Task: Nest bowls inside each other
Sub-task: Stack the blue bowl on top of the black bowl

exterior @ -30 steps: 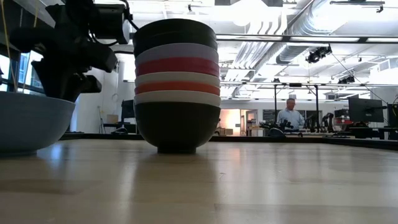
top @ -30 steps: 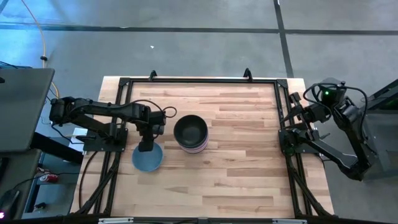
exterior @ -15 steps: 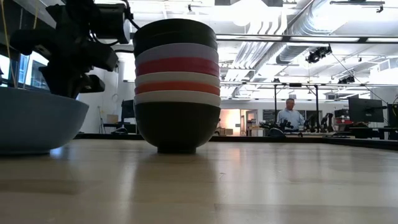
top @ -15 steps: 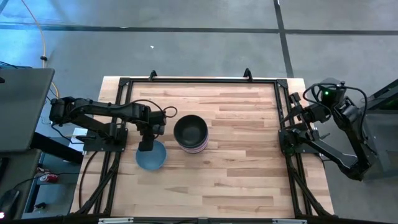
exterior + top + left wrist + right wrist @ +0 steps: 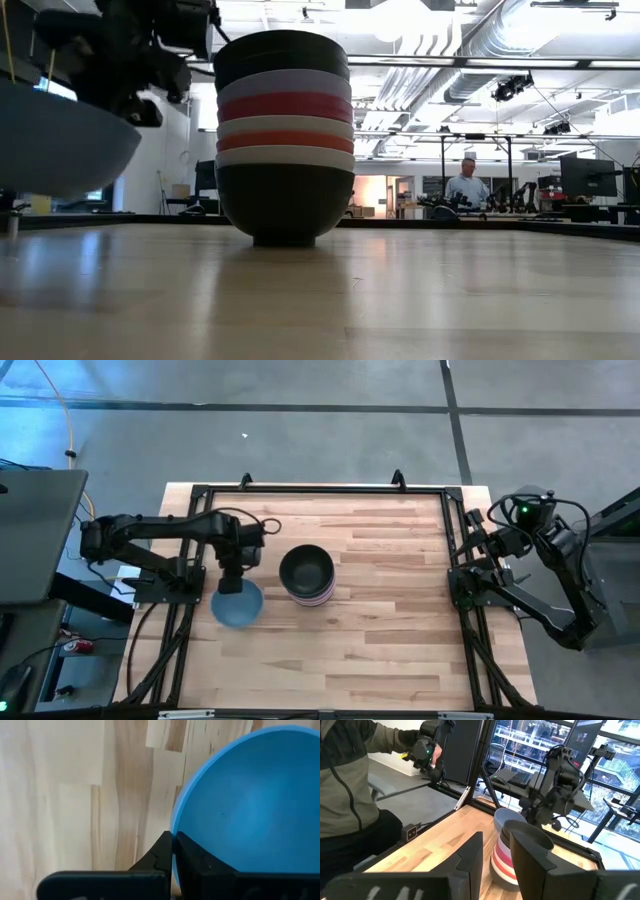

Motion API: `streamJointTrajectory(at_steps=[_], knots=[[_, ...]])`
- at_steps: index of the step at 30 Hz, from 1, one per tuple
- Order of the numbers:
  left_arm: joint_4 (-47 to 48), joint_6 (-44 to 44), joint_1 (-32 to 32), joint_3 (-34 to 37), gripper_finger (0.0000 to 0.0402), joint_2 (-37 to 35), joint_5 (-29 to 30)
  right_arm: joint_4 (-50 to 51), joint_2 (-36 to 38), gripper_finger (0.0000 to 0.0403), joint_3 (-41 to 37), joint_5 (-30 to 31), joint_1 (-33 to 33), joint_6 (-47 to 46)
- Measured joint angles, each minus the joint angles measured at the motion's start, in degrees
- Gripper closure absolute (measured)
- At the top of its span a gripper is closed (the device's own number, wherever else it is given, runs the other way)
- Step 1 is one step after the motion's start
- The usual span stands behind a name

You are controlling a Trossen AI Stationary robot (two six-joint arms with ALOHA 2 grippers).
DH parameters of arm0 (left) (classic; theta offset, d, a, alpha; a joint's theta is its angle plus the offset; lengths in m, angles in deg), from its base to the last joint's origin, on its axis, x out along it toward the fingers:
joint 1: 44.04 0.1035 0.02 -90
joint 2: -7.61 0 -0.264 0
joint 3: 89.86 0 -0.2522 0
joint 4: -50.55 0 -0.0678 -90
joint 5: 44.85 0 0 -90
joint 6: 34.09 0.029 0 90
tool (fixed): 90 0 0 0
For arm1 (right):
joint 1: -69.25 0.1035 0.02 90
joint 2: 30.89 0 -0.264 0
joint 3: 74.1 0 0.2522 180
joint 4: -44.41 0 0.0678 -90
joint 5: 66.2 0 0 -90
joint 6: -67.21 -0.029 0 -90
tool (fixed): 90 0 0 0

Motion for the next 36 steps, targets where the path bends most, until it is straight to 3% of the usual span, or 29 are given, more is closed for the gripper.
streamJointTrajectory(at_steps=[11, 21, 26, 36], knots=[[13.9, 2.2, 2.7, -16.4, 0.0401, 0.0, 3.7, 1.2, 0.0, 0.0311, 0.0, 0.0, 0.0, 0.2], [19.8, 3.0, 7.8, -38.9, 0.0401, 2.0, 3.8, 1.2, 0.0, 0.0311, 0.0, 0.0, 0.0, 1.4], [19.8, 4.5, 9.1, -50.5, 0.0401, 8.4, 3.8, 1.2, 0.0, 0.0311, 0.0, 0.0, 0.0, 1.4], [20.7, 10.4, 6.9, -69.2, 0.0401, 29.5, 2.0, 5.7, 0.0, 0.0311, 0.0, 0.8, 0.0, 2.7]])
